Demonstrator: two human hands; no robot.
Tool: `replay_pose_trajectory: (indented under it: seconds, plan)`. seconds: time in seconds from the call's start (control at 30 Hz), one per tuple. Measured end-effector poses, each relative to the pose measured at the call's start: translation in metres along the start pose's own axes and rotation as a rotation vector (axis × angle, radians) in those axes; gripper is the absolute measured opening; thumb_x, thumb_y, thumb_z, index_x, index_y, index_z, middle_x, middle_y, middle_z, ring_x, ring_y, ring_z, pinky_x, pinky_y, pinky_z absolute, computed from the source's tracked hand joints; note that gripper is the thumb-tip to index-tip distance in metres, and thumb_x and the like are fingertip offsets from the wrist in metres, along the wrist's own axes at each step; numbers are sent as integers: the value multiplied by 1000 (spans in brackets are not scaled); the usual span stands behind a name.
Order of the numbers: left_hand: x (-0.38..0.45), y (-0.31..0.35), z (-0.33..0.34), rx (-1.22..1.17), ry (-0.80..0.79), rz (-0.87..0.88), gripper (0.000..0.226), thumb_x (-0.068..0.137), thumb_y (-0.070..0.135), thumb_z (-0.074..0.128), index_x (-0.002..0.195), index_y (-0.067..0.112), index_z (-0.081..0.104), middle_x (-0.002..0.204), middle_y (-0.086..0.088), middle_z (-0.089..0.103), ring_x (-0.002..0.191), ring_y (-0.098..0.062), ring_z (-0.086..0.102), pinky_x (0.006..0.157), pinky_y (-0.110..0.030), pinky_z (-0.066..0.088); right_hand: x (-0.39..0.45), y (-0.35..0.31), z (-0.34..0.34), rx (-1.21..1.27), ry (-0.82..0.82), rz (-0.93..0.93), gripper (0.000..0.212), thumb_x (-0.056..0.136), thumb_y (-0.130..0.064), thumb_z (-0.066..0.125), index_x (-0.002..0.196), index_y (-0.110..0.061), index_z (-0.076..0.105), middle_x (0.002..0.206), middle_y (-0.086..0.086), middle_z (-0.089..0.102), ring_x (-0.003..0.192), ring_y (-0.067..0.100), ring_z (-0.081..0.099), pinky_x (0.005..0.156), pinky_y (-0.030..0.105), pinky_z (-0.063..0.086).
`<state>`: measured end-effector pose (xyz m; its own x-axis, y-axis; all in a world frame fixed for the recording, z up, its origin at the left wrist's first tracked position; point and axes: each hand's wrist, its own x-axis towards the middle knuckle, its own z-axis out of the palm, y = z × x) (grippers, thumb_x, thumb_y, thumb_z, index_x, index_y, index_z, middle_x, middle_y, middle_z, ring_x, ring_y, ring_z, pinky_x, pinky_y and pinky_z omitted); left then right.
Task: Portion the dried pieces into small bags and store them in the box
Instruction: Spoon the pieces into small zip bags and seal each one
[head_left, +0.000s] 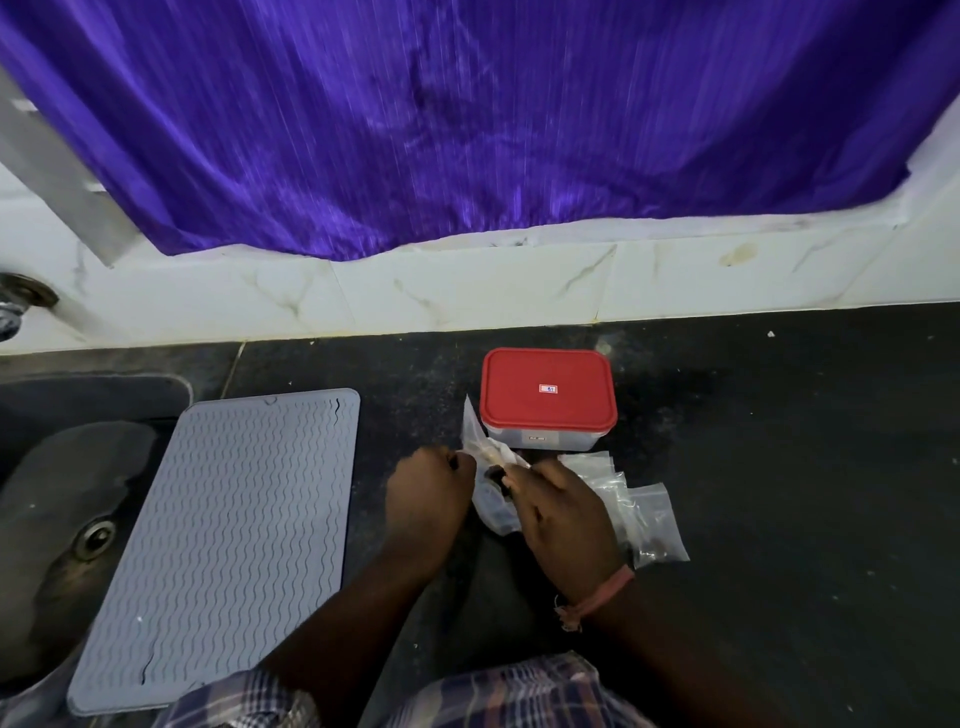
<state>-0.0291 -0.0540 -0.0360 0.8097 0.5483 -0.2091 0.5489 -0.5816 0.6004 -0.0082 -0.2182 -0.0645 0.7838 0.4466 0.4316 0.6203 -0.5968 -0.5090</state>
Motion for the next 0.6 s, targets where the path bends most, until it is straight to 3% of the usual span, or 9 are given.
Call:
replay_pose_trajectory:
  seconds: [0.03, 0.1, 0.17, 0.2, 0.37, 0.5, 0.6]
  plan:
    - [1, 1, 0, 44, -4, 34, 30, 95, 32, 56, 73, 13, 64, 69, -4, 65, 62, -17, 63, 64, -35, 55, 2, -5, -2, 108, 47, 130, 22, 96, -21, 58, 109, -18, 75, 92, -4, 67, 85, 7, 63, 77, 21, 49]
    - [0, 3, 1, 129, -2, 97, 28, 96, 37, 54, 79, 16, 64, 75, -4, 66, 68, -20, 67, 67, -39, 61, 13, -14, -5, 512, 142, 583, 13, 92, -17, 67, 90, -19, 79, 81, -6, 74, 78, 9, 68, 72, 25, 53]
    - [0, 2, 3, 187, 4, 132, 27, 97, 38, 52, 84, 17, 63, 78, -4, 65, 70, -21, 68, 68, -42, 61, 24, -15, -7, 849, 123, 989, 22, 87, -11, 69, 66, -15, 74, 60, -2, 67, 57, 17, 60, 55, 28, 49]
    - [0, 0, 5, 206, 6, 143, 26, 97, 38, 52, 86, 17, 63, 80, -4, 65, 71, -21, 68, 69, -42, 61, 25, -11, -7, 906, 104, 1070, 27, 87, -9, 69, 60, -12, 69, 53, 2, 59, 50, 20, 53, 48, 27, 44]
    - [7, -12, 6, 180, 11, 28, 29, 102, 36, 48, 92, 16, 65, 87, -4, 67, 76, -18, 66, 71, -37, 58, 15, -4, -8, 919, 88, 1055, 20, 87, -12, 70, 70, -2, 71, 50, 6, 51, 44, 18, 44, 44, 26, 38]
    - [16, -24, 9, 17, 22, -215, 29, 105, 35, 43, 105, 14, 63, 97, -8, 70, 88, -24, 68, 81, -42, 59, 2, 13, -2, 769, 178, 1002, 13, 85, -20, 72, 73, -16, 77, 54, -6, 62, 56, 16, 56, 57, 33, 47]
    - [17, -22, 20, -155, -20, -281, 26, 106, 31, 43, 113, 12, 59, 105, -12, 68, 97, -29, 68, 90, -48, 57, -5, 18, -2, 506, 210, 824, 12, 87, -16, 70, 78, -20, 77, 72, -9, 73, 72, 6, 68, 74, 31, 56]
